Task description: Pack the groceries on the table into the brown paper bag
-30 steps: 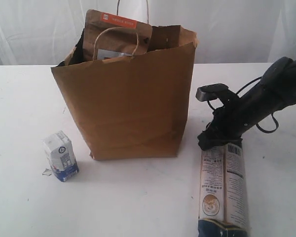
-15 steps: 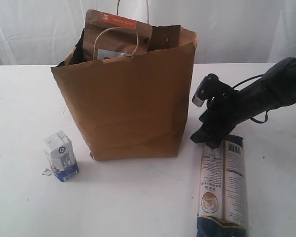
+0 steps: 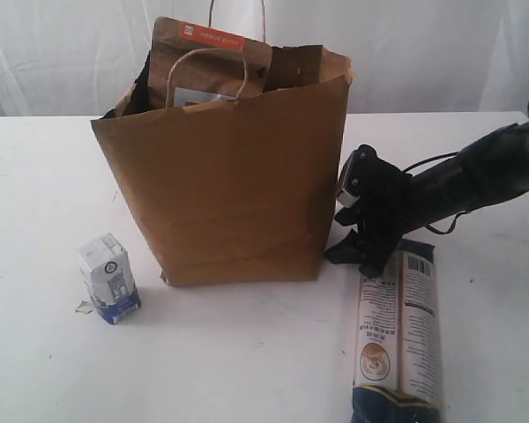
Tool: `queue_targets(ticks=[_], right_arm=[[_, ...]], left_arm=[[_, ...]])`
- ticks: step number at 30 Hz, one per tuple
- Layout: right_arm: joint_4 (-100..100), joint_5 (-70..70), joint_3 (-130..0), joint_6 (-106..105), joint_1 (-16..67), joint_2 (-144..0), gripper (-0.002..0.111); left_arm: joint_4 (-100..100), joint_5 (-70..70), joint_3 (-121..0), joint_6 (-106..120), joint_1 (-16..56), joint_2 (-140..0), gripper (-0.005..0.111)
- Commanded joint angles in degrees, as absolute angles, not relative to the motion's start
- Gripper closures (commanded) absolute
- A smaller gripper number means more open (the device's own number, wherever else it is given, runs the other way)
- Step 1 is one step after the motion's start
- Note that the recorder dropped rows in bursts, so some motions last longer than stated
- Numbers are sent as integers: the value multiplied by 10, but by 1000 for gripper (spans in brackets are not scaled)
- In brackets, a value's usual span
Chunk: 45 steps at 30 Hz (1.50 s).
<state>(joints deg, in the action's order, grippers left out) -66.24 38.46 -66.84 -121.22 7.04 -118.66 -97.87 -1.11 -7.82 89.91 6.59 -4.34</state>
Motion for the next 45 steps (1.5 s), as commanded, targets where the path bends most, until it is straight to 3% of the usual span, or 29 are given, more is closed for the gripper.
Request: queue_targets(ticks=[1, 6, 15, 23, 27, 39, 45], right_arm=[[-675, 390, -683, -1227, 69, -1211, 45], [-675, 392, -705, -1227, 69, -1220, 52], [-680, 457, -727, -1227, 69, -1248, 54], [-683, 465, -734, -1227, 69, -1257, 88], [-654, 465, -734, -1212, 68, -1244, 97], [-465, 488, -734, -971, 54, -1123, 99], [-398, 657, -734, -683, 52, -1001, 99]], left_arm=[[-993, 22, -80, 895, 64, -45, 107], [-993, 47, -80, 895, 64, -45, 107], [-993, 46, -80, 895, 64, -45, 107], [-993, 46, -80, 895, 64, -45, 107], [-993, 46, -80, 895, 64, -45, 107], [-993, 46, -80, 895, 64, -45, 107], [-984, 42, -80, 899, 64, -45, 107]])
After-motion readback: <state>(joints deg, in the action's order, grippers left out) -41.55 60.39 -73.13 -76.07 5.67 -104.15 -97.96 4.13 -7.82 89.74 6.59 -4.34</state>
